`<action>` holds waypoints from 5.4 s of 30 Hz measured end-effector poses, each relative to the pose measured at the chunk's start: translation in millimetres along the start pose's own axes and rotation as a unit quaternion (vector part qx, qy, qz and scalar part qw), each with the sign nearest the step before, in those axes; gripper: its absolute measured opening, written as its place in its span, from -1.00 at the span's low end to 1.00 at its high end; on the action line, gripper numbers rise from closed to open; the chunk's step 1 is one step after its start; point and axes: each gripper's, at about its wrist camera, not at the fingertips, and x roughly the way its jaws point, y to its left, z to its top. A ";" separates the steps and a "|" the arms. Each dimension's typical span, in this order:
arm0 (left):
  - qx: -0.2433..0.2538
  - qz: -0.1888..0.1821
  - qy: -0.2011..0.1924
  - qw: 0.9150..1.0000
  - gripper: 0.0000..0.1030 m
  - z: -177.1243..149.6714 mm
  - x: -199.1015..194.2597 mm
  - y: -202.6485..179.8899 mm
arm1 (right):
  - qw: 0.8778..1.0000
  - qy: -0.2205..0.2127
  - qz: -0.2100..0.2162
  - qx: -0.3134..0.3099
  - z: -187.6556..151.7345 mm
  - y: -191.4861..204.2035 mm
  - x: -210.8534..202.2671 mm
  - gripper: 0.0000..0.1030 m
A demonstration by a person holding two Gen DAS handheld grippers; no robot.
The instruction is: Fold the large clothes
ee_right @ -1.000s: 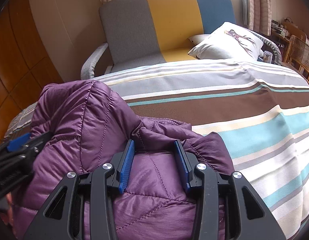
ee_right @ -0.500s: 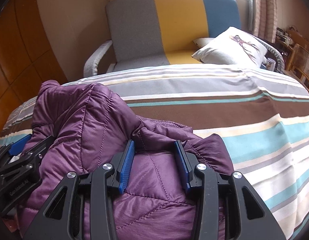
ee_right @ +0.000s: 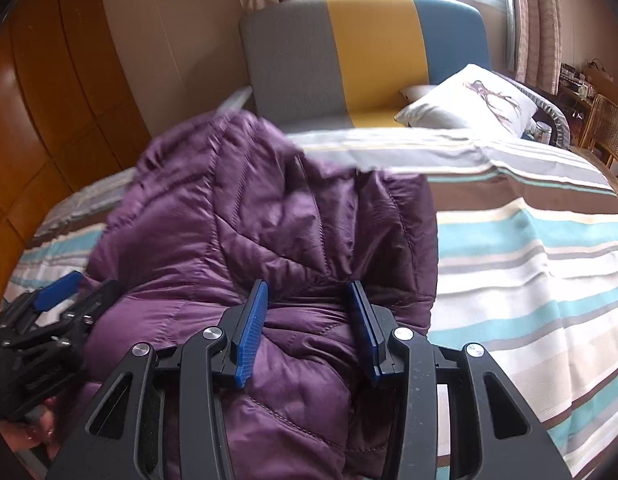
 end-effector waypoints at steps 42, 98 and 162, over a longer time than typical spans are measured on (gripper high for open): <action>0.008 -0.054 0.071 0.996 0.71 -53.5 -9.5 16.7 | 0.999 0.038 -0.002 0.004 -64.9 0.3 -27.8 0.03; 0.048 -0.117 0.046 0.991 -0.20 3.1 -0.9 4.9 | 0.977 0.051 0.164 0.126 4.8 -53.7 13.7 -0.49; -0.066 0.007 -0.035 0.997 0.15 -3.0 -4.2 147.8 | 0.979 0.022 0.191 0.065 -16.1 10.0 58.7 -0.24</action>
